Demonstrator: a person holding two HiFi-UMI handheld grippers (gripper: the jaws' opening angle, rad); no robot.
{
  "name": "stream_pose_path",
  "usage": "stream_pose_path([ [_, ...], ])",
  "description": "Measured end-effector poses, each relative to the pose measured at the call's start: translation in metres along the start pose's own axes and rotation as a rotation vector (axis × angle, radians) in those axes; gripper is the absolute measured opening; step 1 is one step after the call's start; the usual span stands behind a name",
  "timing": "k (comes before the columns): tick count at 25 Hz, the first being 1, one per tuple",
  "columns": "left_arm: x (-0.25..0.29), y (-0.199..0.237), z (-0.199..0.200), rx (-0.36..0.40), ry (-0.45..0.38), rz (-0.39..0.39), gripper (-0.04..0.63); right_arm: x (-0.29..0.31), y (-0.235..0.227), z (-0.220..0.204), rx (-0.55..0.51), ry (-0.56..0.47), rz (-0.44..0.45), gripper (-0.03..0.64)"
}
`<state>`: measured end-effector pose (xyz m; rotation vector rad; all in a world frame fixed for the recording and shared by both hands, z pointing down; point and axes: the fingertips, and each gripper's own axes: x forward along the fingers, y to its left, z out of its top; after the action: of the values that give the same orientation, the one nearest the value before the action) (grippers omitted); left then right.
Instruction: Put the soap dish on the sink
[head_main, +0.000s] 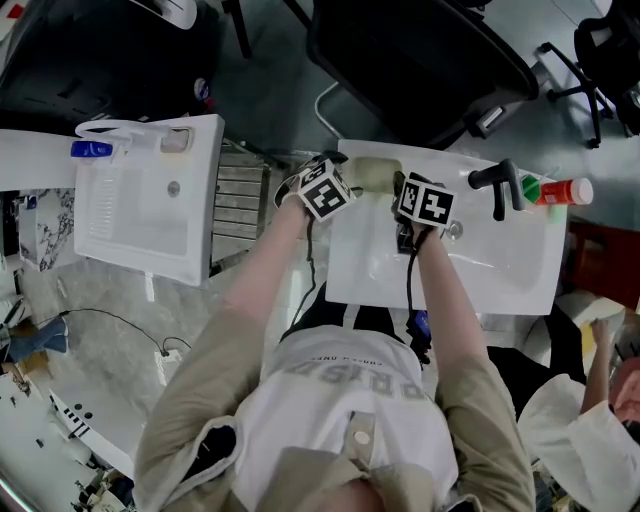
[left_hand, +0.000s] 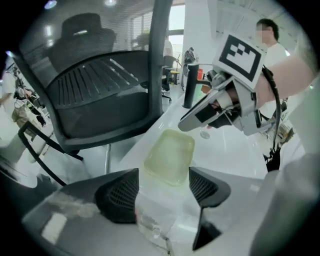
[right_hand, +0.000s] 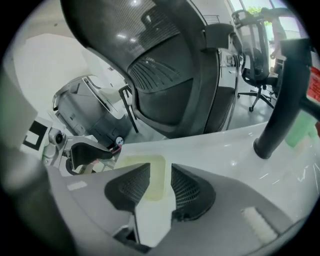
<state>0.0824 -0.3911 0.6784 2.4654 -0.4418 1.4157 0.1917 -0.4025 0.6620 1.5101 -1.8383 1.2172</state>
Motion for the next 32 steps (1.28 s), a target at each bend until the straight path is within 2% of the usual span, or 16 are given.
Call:
stream_pose_path([
  [6,-0.042,0.008,0.026,-0.048,-0.174,0.123,0.328,-0.032,0.014,0.026,0.034,-0.183,0.103,0.137],
  [8,-0.061,0.008,0.036,-0.074,-0.255,0.175,0.328,-0.047,0.017,0.033,0.022,-0.243,0.122,0.137],
  [11,-0.092,0.004,0.051,-0.13,-0.385,0.238,0.328,-0.075,0.025,0.043,-0.033,-0.343,0.136,0.135],
  [15,-0.136,-0.009,0.069,-0.167,-0.53,0.304,0.328,-0.121,0.039,0.054,-0.137,-0.485,0.137,0.135],
  [19,-0.173,-0.03,0.08,-0.191,-0.647,0.332,0.27,-0.166,0.059,0.057,-0.252,-0.595,0.135,0.131],
  [24,-0.222,-0.053,0.088,-0.237,-0.796,0.414,0.223,-0.22,0.084,0.055,-0.304,-0.714,0.16,0.11],
  [27,-0.242,-0.064,0.085,-0.242,-0.855,0.47,0.165,-0.248,0.098,0.051,-0.352,-0.777,0.143,0.088],
  [30,-0.257,-0.077,0.084,-0.226,-0.889,0.491,0.14,-0.271,0.107,0.046,-0.406,-0.831,0.099,0.061],
  [32,-0.264,-0.086,0.086,-0.195,-0.892,0.501,0.138,-0.285,0.111,0.043,-0.428,-0.87,0.069,0.012],
])
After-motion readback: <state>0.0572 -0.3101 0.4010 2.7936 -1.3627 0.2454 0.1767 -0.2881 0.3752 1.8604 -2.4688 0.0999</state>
